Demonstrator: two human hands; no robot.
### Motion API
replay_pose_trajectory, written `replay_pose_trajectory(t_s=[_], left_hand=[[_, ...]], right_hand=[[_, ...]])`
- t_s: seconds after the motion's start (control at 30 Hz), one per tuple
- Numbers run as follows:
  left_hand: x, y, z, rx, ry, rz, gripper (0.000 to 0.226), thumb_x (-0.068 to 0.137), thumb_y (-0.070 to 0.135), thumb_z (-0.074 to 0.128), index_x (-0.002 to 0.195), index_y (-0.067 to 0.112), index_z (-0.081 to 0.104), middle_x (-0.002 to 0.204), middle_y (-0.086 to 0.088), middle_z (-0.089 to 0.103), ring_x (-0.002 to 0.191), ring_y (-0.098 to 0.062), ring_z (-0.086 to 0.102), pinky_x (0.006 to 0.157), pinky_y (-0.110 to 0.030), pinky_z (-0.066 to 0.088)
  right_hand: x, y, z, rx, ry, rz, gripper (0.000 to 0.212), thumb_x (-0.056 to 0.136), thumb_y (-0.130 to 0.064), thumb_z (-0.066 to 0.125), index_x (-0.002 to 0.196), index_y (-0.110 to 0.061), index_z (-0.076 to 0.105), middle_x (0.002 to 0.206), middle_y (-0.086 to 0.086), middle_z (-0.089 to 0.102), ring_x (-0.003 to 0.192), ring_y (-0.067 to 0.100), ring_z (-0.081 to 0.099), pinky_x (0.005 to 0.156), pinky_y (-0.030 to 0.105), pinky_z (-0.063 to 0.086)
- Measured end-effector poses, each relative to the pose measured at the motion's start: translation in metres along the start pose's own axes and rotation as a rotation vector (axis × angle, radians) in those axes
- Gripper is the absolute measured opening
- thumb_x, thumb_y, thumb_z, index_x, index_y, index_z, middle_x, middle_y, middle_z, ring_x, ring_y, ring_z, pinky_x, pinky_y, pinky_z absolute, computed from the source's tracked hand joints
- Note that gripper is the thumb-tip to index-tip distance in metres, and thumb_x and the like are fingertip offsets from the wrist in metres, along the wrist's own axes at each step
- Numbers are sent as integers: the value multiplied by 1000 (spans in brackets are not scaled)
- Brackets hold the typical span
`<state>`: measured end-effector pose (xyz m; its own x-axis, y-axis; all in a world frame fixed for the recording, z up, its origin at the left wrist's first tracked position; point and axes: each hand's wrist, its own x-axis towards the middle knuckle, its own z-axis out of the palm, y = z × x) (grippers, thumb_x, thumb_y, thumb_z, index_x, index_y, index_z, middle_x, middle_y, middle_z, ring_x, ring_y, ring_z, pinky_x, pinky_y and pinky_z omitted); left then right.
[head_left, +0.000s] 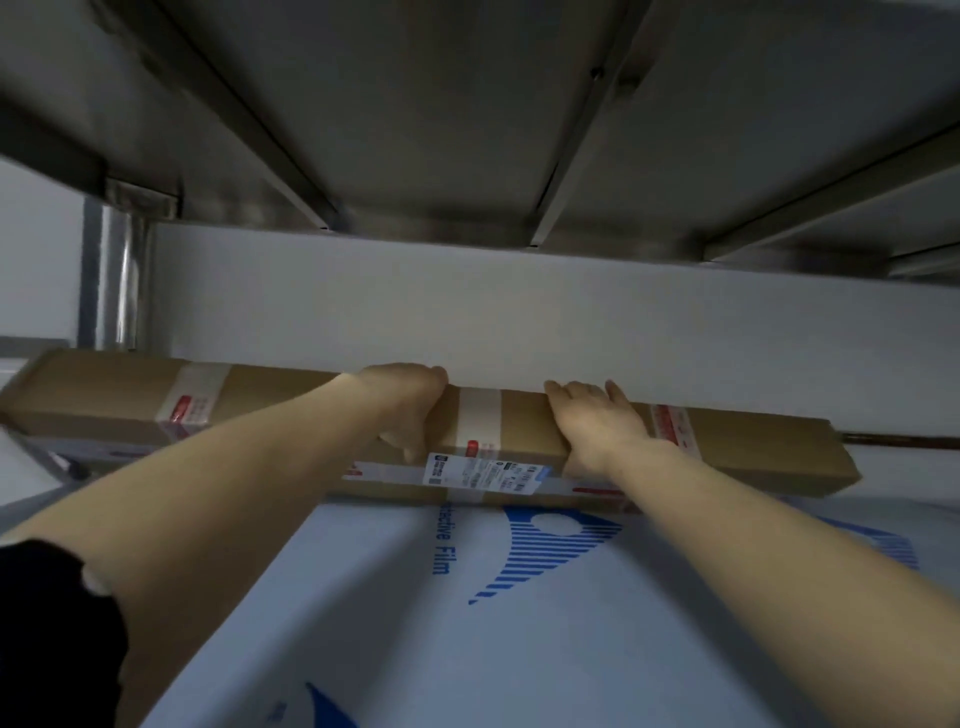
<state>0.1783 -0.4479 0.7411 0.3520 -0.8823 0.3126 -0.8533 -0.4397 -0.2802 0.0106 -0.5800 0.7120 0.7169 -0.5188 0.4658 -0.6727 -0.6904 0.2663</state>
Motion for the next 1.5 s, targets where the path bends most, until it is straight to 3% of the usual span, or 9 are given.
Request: replay_pose_trajectory(t_s=[0.17, 0.43, 0.7, 0.9, 1.03, 1.2, 1.37, 1.5], left_hand=[[-41, 7, -18, 59, 121, -15, 72, 63, 35, 81, 122, 19, 44, 108, -3, 56, 96, -23, 56, 84, -36, 50], [-123, 79, -63, 58, 178, -66, 88, 67, 35, 83, 138, 17, 34, 129, -7, 49, 118, -27, 48, 98, -39, 41], [-251, 180, -116, 104, 197, -123, 81, 66, 33, 85, 130, 14, 39, 127, -8, 50, 117, -27, 49, 96, -37, 40], [-348, 200, -158, 158, 181, -165, 79, 67, 37, 83, 130, 15, 40, 123, -5, 51, 114, -25, 50, 92, -34, 42], [-413, 189, -176, 184, 128, -238, 76, 67, 38, 82, 128, 18, 40, 119, -1, 50, 110, -21, 50, 82, -31, 42], [-502, 153, -192, 204, 14, -370, 82, 67, 36, 83, 133, 22, 36, 122, 2, 50, 111, -18, 50, 94, -34, 47], [-605, 107, -190, 264, -68, -505, 87, 65, 44, 83, 136, 28, 36, 125, 4, 50, 113, -17, 49, 94, -34, 44], [-698, 70, -176, 287, -71, -706, 102, 70, 45, 78, 149, 22, 18, 145, -2, 37, 133, -23, 35, 114, -39, 26]], right_hand=[[-32, 4, -21, 40, 97, -47, 70, 74, -16, 72, 134, -14, 37, 130, 9, 44, 121, 26, 42, 105, 40, 34], [-126, 41, -66, 37, 166, -54, 60, 74, -25, 73, 123, -17, 39, 126, 5, 44, 120, 24, 43, 97, 37, 37], [-274, 85, -114, 61, 224, -120, 64, 69, -30, 77, 120, -19, 40, 122, 4, 46, 117, 24, 46, 91, 36, 41], [-343, 79, -153, 107, 252, -232, 59, 68, -34, 74, 116, -20, 41, 118, 2, 49, 112, 22, 48, 89, 35, 39], [-378, 48, -177, 175, 265, -339, 58, 66, -38, 73, 111, -20, 41, 114, 1, 52, 108, 22, 50, 84, 35, 39], [-410, -19, -204, 292, 265, -514, 70, 66, -42, 75, 123, -20, 41, 117, 0, 52, 107, 21, 53, 78, 31, 40], [-444, -118, -231, 483, 104, -662, 63, 64, -40, 76, 114, -22, 42, 107, -3, 52, 94, 18, 53, 74, 36, 50], [-477, -214, -244, 630, -101, -758, 62, 60, -41, 77, 109, -23, 43, 98, -4, 56, 88, 16, 56, 76, 37, 52]])
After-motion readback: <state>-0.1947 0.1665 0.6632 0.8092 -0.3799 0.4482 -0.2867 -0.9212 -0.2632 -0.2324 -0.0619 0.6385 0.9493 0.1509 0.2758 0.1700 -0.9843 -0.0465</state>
